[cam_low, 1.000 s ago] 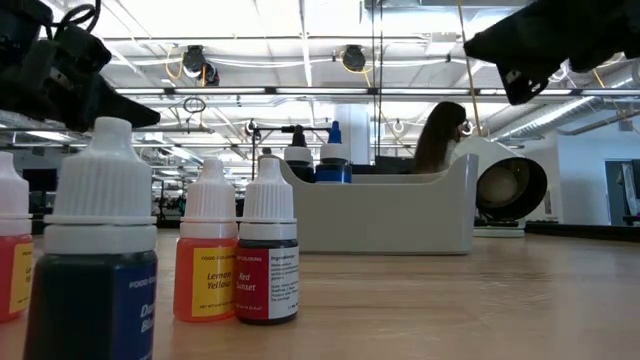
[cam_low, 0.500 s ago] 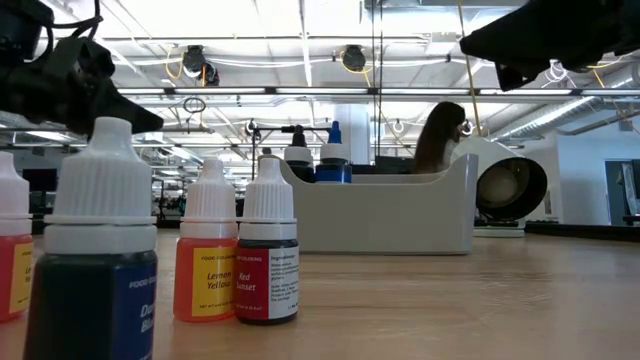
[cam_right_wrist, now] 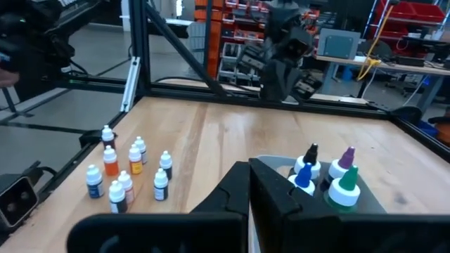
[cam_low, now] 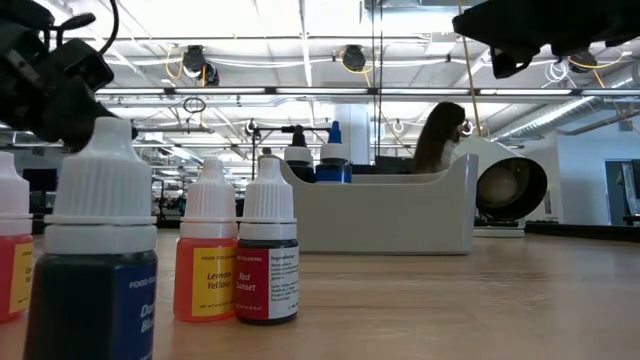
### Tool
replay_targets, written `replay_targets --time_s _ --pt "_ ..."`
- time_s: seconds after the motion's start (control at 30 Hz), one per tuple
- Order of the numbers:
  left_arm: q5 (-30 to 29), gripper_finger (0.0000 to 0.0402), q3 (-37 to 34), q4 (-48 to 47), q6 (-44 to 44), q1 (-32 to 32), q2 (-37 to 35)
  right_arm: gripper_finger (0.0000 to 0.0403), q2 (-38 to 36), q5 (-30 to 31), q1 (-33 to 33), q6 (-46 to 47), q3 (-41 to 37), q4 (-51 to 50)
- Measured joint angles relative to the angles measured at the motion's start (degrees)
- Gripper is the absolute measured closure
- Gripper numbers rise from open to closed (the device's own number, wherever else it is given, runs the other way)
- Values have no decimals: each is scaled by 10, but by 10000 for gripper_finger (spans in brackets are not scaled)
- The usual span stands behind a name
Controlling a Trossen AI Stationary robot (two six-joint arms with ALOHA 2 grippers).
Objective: Pick & Place food coloring
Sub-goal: Put the small red food coloring into the gray bin
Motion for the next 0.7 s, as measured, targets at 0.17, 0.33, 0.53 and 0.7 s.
replay_targets --time_s 0.17,0.33,0.53,0.7 --pt "-21 396 0 108 36 -33 44 403 0 0 -7 -5 0 8" --pt "-45 396 9 136 7 -63 103 403 0 0 -7 -51 0 21" --pt "-71 396 85 151 -37 -128 212 403 0 0 -7 -90 0 41" --pt "-118 396 224 47 -118 -189 342 403 0 0 -7 -119 0 38"
